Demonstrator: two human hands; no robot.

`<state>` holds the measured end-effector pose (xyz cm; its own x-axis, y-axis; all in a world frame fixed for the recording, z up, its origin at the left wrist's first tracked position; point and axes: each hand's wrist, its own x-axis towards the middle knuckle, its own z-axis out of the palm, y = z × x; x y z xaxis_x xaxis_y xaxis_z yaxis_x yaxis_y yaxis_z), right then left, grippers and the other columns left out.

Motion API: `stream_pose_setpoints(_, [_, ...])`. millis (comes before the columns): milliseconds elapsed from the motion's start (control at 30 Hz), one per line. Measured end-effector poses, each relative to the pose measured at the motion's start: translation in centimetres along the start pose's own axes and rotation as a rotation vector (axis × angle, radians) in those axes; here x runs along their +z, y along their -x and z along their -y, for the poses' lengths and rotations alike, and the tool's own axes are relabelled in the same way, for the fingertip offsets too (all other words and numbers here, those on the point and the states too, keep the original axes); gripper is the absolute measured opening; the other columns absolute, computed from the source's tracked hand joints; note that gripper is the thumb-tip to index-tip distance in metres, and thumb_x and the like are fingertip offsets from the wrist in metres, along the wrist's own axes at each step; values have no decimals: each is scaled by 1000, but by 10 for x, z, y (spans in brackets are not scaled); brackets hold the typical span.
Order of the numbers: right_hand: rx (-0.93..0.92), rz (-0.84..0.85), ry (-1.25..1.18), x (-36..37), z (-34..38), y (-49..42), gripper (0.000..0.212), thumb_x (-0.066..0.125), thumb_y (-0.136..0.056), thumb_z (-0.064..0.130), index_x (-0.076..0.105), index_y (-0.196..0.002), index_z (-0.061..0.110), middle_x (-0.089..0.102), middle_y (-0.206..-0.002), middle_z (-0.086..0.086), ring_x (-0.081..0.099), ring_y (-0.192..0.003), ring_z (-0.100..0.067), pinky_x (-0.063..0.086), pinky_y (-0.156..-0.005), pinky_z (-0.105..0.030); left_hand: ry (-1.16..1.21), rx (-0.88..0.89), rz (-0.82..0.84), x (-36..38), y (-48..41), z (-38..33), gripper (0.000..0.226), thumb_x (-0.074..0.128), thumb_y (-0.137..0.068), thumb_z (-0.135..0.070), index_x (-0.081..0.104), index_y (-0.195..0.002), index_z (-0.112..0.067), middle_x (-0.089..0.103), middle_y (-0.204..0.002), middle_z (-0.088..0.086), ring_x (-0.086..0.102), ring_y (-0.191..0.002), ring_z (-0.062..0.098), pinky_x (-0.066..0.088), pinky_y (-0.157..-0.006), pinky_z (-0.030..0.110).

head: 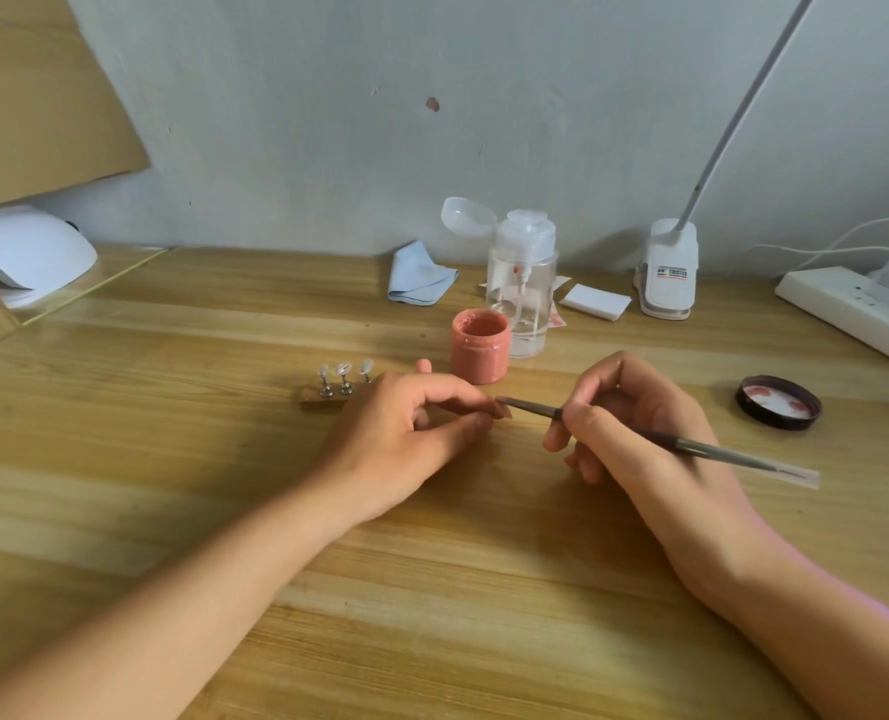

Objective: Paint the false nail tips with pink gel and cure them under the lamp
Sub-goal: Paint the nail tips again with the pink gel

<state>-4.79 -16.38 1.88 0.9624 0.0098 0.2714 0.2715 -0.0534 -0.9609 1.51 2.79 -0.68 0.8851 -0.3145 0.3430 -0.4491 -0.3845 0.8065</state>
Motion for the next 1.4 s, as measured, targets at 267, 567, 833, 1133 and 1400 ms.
stream_pose_setpoints(267, [12, 0, 14, 2, 1, -1, 12, 54, -90, -3, 53, -82, 5, 67, -69, -8, 49, -55, -7, 41, -60, -30, -9, -3, 4, 1, -1, 3, 22, 72, -88, -17, 77, -93, -38, 29, -46, -12, 17, -43, 9, 11, -113, 3])
stream_pose_setpoints(567, [-3, -48, -44, -1, -3, -1, 11, 56, -90, -2, 51, -82, 3, 62, -63, -5, 49, -54, -7, 42, -62, -31, 11, -7, 26, -3, 1, -4, 24, 69, -92, -15, 76, -93, -38, 73, -83, 20, 30, -52, 19, 6, -116, 7])
stream_pose_setpoints(833, [21, -34, -36, 0, -4, -2, 12, 56, -91, 0, 51, -81, 3, 62, -61, -4, 49, -54, -7, 41, -62, -31, 41, -29, 54, -2, -1, -1, 15, 67, -93, -22, 78, -96, -32, 71, -101, 28, 53, -79, 20, 7, -112, 2])
stream_pose_setpoints(1133, [1, -19, -12, -1, -5, -3, 11, 57, -80, 15, 51, -80, 6, 56, -52, 4, 53, -60, -12, 42, -59, -23, 73, -37, 55, -3, 0, -3, 21, 66, -94, -14, 76, -95, -32, 72, -103, 26, 55, -89, 24, 6, -115, 5])
stream_pose_setpoints(1400, [-15, -37, -1, -2, -7, -3, 14, 53, -74, 16, 50, -79, 3, 52, -52, 5, 52, -58, -12, 43, -58, -22, 59, -66, 62, -1, 0, -2, 20, 66, -94, -14, 77, -95, -31, 72, -101, 26, 65, -95, 52, 4, -119, 10])
